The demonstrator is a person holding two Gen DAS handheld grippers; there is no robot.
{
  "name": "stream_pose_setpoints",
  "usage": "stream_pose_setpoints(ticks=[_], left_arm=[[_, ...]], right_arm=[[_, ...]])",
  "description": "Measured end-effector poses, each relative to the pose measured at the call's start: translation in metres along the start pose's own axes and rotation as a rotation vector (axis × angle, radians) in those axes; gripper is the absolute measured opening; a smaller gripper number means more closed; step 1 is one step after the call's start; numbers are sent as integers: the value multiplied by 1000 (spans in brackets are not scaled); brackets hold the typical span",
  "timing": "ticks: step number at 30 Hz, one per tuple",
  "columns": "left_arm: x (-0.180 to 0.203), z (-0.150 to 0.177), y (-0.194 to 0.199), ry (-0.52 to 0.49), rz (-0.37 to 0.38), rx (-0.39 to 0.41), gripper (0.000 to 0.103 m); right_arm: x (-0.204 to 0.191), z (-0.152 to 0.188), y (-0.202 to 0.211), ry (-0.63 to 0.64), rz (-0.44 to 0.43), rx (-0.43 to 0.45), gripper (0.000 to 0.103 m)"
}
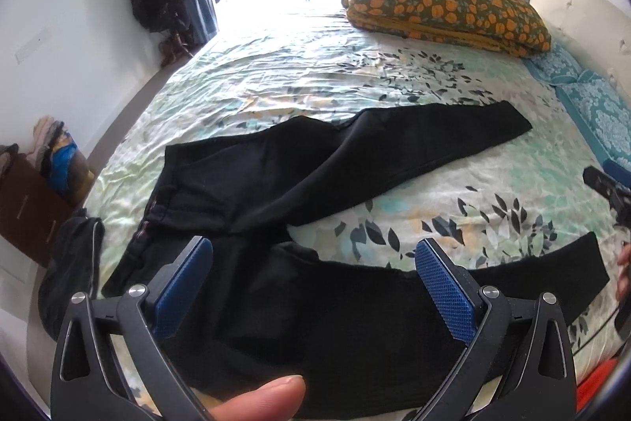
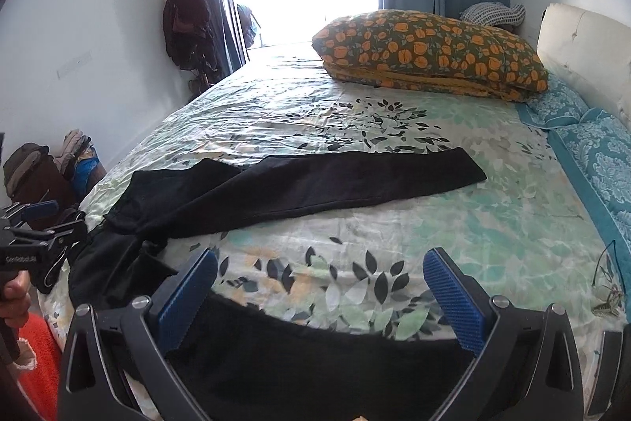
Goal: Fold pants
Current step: 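Move the right tool to a black trouser leg and grasp its hem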
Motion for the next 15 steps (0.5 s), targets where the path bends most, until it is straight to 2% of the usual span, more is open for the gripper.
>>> stream_pose_setpoints(ticks=[3, 6, 9, 12, 15], left_arm=[[-10, 3, -10, 35, -18, -3, 103], [-19, 9, -21, 64, -44, -26, 103], [-25, 15, -31, 77, -67, -46, 103], [-27, 19, -41, 70, -93, -63, 103], [-25, 21, -51, 61, -112, -79, 103]], right_arm=[[41, -20, -73, -37, 23, -18, 103], [96, -39, -160, -135, 40, -86, 102], [162, -52, -236, -280, 41, -174, 96], [216, -58, -296, -451, 57, -222, 84], [250, -56, -339, -609, 48, -255, 83]])
Point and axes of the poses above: each gripper's, at about its wrist camera, not at the fingertips, and y roughly against the way its jaws point, x to its right, z to its underside, the point moved 2 cm from there along -y, roughly the way its jaws point, and after that the axes turned 11 degrees about z, right-handed, at the moved point
